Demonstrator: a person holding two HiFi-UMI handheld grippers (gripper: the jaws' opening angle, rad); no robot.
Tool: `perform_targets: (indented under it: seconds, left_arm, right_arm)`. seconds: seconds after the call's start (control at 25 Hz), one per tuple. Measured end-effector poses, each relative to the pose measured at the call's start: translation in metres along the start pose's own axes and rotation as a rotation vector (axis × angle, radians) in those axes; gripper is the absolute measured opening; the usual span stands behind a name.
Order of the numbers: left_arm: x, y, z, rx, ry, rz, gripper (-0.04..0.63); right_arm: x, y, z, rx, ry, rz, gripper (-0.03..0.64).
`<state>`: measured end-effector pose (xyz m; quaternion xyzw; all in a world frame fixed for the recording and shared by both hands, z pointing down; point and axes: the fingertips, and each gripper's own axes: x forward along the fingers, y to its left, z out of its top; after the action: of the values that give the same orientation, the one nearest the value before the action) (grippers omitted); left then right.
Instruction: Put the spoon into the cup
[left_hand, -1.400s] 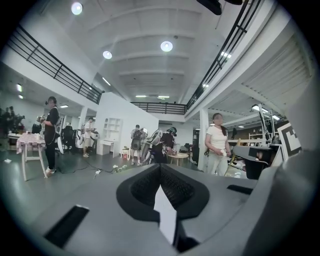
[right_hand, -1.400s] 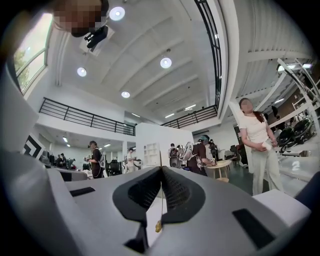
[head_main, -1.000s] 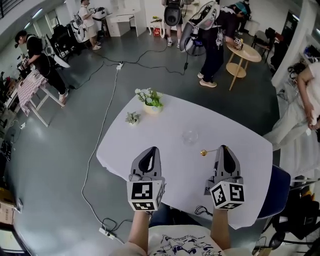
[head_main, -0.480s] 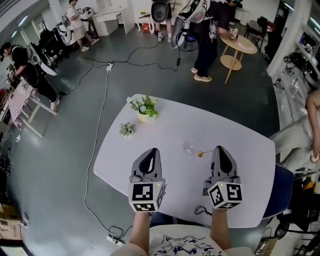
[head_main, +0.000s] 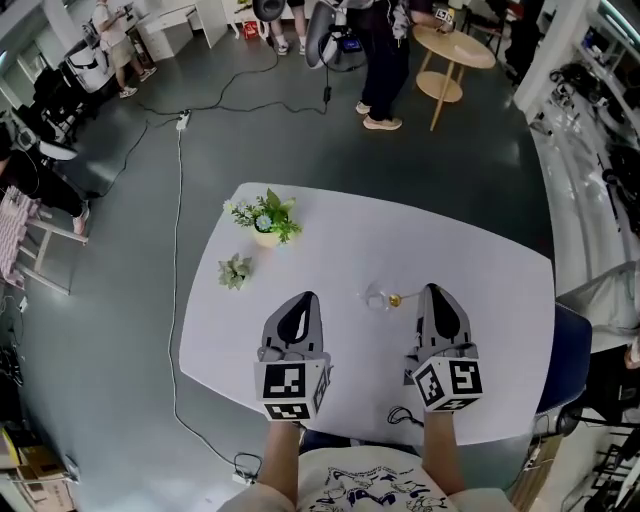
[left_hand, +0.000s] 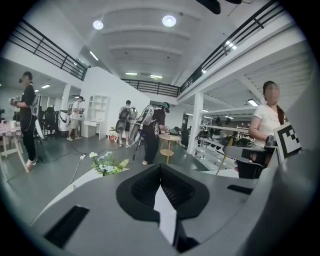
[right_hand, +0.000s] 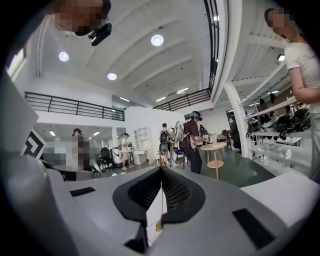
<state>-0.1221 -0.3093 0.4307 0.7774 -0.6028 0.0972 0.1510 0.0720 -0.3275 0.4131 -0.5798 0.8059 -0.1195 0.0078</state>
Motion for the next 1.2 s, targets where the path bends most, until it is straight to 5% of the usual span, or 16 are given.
perform_targets:
  seconds: [1.2]
  left_arm:
    - [0.115, 0.023, -0.097, -0.067, 0.226, -0.092, 0.014]
  right_arm:
    - [0.088, -0.023, -0.150, -0.005, 0.339, -0.001, 0.019]
